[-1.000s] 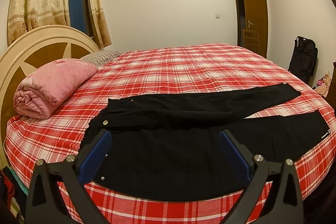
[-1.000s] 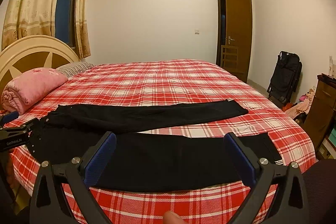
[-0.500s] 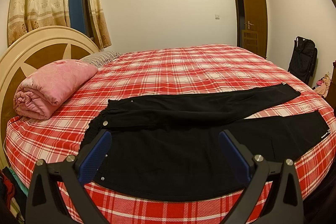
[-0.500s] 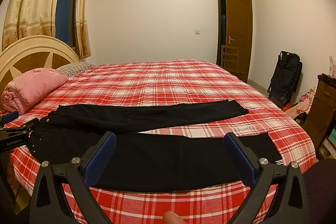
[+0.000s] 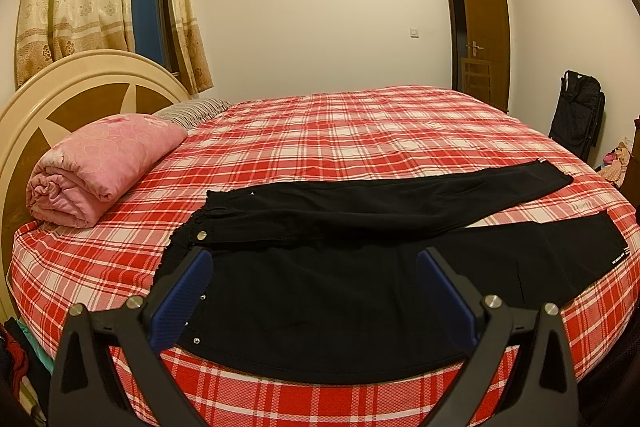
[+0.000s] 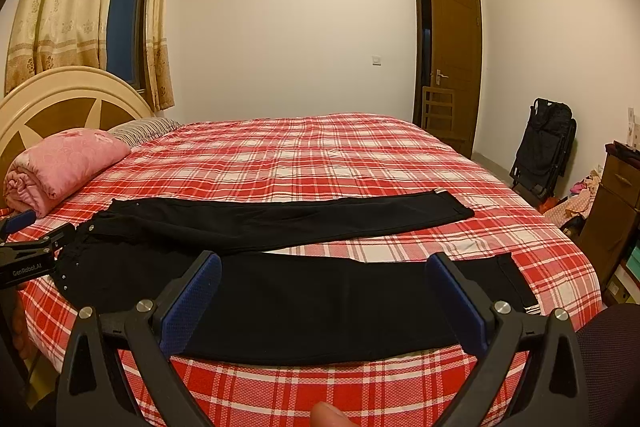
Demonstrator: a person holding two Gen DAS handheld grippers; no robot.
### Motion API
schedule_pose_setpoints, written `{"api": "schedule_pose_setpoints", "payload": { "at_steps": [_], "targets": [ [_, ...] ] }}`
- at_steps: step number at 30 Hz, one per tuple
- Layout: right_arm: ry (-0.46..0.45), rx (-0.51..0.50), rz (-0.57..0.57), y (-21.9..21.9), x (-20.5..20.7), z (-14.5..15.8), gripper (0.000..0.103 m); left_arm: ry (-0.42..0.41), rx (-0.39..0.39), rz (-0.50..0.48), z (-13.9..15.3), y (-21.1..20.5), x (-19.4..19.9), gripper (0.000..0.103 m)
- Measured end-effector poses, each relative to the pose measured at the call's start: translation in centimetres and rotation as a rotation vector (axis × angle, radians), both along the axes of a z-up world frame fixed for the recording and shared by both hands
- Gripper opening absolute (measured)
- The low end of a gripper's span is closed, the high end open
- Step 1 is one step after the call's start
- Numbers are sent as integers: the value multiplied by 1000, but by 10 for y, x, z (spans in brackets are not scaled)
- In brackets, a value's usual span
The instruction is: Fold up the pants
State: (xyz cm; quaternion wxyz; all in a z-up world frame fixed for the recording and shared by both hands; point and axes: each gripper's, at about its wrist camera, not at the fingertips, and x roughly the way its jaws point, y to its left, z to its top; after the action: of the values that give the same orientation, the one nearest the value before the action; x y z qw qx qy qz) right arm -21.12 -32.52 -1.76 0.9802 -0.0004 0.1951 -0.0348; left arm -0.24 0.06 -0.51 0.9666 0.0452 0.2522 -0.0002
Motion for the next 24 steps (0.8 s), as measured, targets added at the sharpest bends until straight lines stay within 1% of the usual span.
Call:
{"api": "schedule_pose_setpoints", "payload": {
  "at_steps": [17, 24],
  "targets": [
    [6, -3, 5, 2, 1, -2, 102, 5, 0, -1, 0, 1, 0, 103],
    [22, 10, 11, 3, 6, -8, 102, 12, -1, 1, -3, 4, 4, 103]
  ]
}}
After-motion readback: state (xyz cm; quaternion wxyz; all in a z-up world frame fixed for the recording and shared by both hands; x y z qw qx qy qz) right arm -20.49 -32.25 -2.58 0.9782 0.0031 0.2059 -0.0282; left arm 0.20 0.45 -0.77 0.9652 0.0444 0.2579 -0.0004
